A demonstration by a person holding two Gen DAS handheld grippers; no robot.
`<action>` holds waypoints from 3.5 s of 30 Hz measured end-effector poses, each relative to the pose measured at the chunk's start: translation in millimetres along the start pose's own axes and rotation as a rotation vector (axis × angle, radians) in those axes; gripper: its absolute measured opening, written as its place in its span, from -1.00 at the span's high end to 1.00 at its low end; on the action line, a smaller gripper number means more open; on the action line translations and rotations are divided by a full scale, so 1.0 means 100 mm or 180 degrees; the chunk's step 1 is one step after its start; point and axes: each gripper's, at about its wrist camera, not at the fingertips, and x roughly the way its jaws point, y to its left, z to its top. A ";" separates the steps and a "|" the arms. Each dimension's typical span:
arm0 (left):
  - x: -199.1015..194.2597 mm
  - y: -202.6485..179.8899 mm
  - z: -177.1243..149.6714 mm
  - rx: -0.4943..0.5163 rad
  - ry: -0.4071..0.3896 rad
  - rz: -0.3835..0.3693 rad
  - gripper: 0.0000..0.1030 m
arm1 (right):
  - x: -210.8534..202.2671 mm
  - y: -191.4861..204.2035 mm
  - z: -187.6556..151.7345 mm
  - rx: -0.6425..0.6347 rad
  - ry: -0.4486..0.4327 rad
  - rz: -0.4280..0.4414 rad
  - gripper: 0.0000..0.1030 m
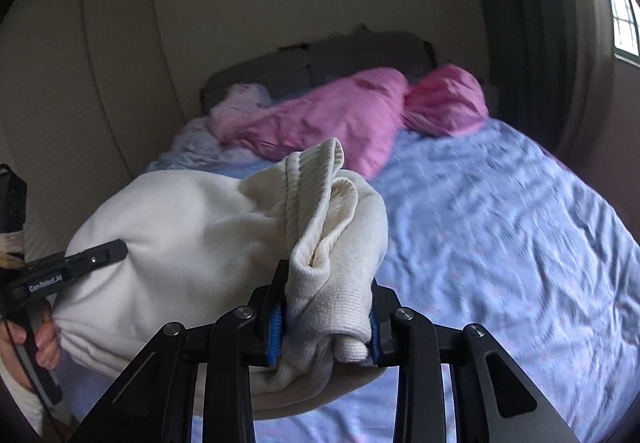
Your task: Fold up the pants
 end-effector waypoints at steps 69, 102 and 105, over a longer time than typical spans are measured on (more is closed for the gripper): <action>-1.81 2.21 -0.94 -0.0323 -0.0365 0.2298 -1.00 | 0.61 3.55 -0.81 -0.1030 0.0154 0.0782 -0.78; -2.25 -0.32 -2.01 -0.0165 -0.0576 0.1574 -1.00 | -1.50 1.56 -1.44 -0.0758 -0.0033 0.0120 -0.78; -2.26 -0.36 -2.06 -0.0172 -0.0567 0.1586 -1.00 | -1.53 1.52 -1.48 -0.0780 -0.0022 0.0107 -0.78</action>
